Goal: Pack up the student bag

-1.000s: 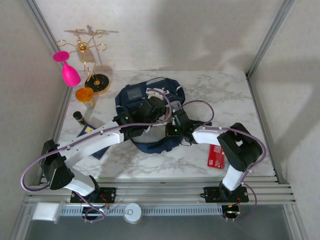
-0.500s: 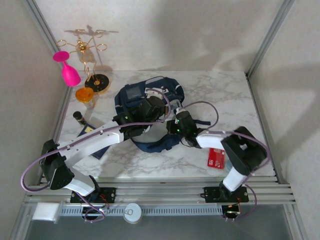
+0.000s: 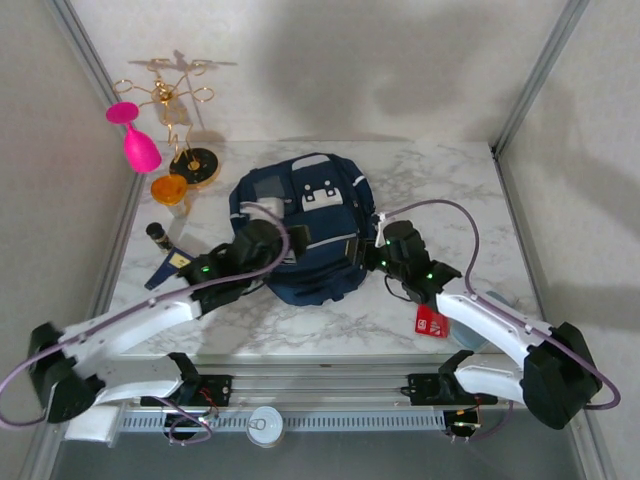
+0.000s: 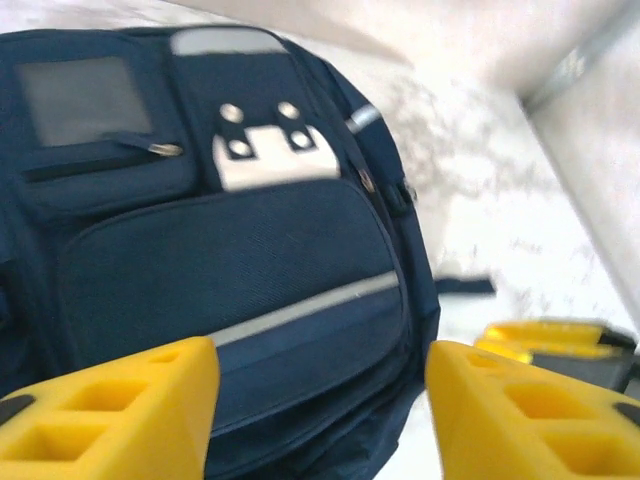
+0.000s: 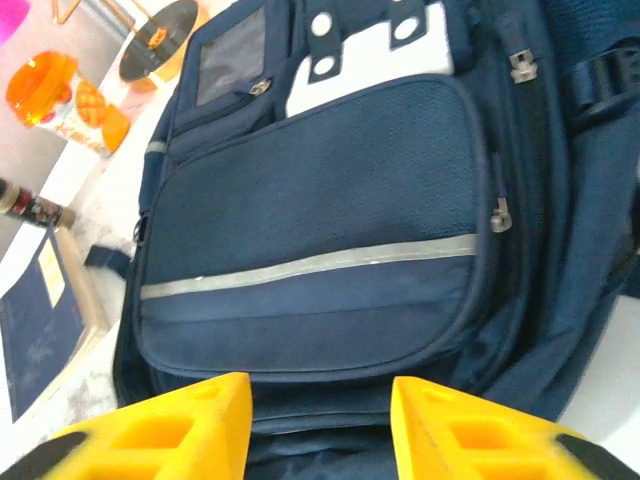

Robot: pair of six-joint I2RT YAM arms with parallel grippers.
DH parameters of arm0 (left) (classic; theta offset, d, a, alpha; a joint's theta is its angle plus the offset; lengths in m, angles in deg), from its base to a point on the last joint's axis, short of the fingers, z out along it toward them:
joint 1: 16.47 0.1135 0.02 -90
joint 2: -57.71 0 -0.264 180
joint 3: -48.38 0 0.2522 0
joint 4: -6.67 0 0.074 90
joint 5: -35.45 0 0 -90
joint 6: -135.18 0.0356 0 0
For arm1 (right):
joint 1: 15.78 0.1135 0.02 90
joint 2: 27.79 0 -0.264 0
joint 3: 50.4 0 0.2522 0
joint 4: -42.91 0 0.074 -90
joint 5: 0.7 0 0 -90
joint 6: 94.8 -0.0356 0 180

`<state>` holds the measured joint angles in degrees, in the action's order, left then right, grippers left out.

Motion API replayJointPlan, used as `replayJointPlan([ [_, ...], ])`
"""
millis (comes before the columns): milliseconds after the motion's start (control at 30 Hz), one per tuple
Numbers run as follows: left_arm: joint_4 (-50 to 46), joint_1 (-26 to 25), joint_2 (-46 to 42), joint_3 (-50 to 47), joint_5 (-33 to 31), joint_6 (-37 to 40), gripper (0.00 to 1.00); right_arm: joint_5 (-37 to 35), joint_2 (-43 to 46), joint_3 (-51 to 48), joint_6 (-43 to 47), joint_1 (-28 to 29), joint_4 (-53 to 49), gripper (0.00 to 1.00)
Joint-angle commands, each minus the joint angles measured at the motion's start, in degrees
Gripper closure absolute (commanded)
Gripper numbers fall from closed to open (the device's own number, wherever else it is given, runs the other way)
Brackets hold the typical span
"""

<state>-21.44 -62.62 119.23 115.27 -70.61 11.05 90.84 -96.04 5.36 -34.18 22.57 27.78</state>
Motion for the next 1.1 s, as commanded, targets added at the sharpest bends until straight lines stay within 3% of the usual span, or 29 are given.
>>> replayJointPlan([
  [0, -6.59, 7.37, -6.61, -6.01, -1.46, -9.63, 0.38, 3.24, -5.53, 6.88, -0.86, 3.56, -6.31, 0.54],
  [133, -13.41, 17.38, -16.25, -13.77, -3.49, -15.61, 0.35, 5.38, -15.06, 14.02, -3.31, 8.78, -5.42, 0.5],
  [267, -14.55, 26.66, -24.2, -20.01, -0.75, -17.17, 0.27, 5.69, -24.82, 23.21, -4.06, 13.6, -5.46, 0.43],
  [533, -14.38, 41.08, -21.77, -26.64, 5.99, -16.46, 0.23, 6.36, -44.16, 40.51, -5.76, 19.83, -5.84, 0.4],
  [833, -7.74, 47.03, -17.38, -32.58, 8.06, -18.69, 0.31, 6.09, -60.73, 56.72, -4.64, 21.99, -10.36, 0.39],
  [1067, -4.59, 48.51, -15.8, -35.53, 8.06, -18.87, 0.38, 6.19, -69.91, 67.68, -1.98, 22.74, -14.92, 0.41],
])
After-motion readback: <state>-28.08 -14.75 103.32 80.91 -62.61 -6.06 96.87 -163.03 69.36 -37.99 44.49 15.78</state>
